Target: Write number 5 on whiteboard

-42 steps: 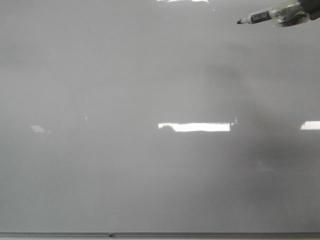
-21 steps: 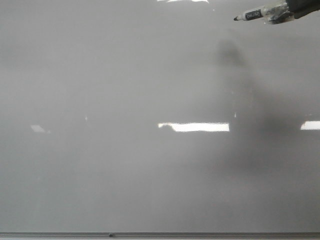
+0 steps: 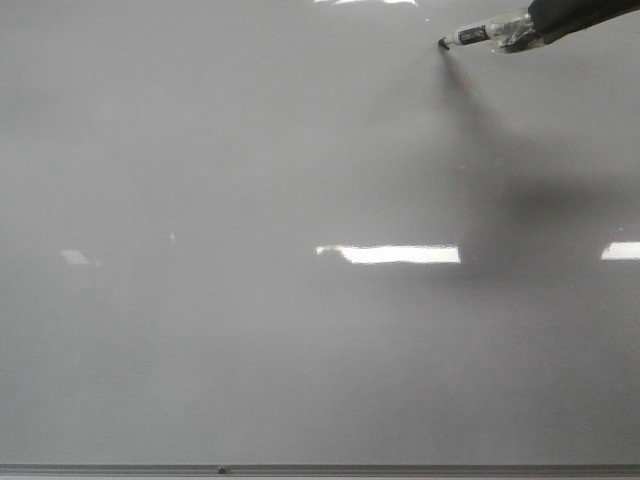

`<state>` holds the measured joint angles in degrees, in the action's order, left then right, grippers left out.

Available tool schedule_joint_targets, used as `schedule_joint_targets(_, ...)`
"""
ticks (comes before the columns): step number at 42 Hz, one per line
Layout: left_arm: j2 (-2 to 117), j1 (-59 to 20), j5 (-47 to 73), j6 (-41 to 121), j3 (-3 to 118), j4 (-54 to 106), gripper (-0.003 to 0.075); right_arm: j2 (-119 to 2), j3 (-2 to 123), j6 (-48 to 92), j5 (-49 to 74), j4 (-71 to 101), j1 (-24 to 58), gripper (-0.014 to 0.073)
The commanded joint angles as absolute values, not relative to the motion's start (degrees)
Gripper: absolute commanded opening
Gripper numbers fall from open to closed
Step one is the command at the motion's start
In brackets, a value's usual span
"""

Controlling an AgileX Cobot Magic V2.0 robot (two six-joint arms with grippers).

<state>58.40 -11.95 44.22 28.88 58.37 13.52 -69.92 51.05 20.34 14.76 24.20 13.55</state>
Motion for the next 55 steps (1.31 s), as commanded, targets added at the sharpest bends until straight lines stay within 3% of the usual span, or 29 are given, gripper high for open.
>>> schedule_joint_targets(1,57.4,-11.8,40.4,28.3,59.8,14.8,0.0418,-70.8,53.0,21.2,15.3,24.9,13.5,-0.0068)
schedule_joint_targets(7,57.4,-11.8,40.4,28.3,59.8,14.8,0.0418,-73.3,53.0,23.1,21.7,24.9,14.5,-0.0068)
schedule_joint_targets(25,57.4,-11.8,40.5,28.3,59.8,14.8,0.0418,-72.7,53.0,23.2,22.8,23.3,12.5,-0.0068)
schedule_joint_targets(40,57.4,-11.8,40.4,28.3,59.8,14.8,0.0418,-73.8,52.8,23.2,30.6,22.2,11.0,-0.0068)
schedule_joint_targets(55,57.4,-11.8,40.3,28.3,59.8,14.8,0.0418,-77.6,53.9,23.2,25.3,22.2,16.6,-0.0068)
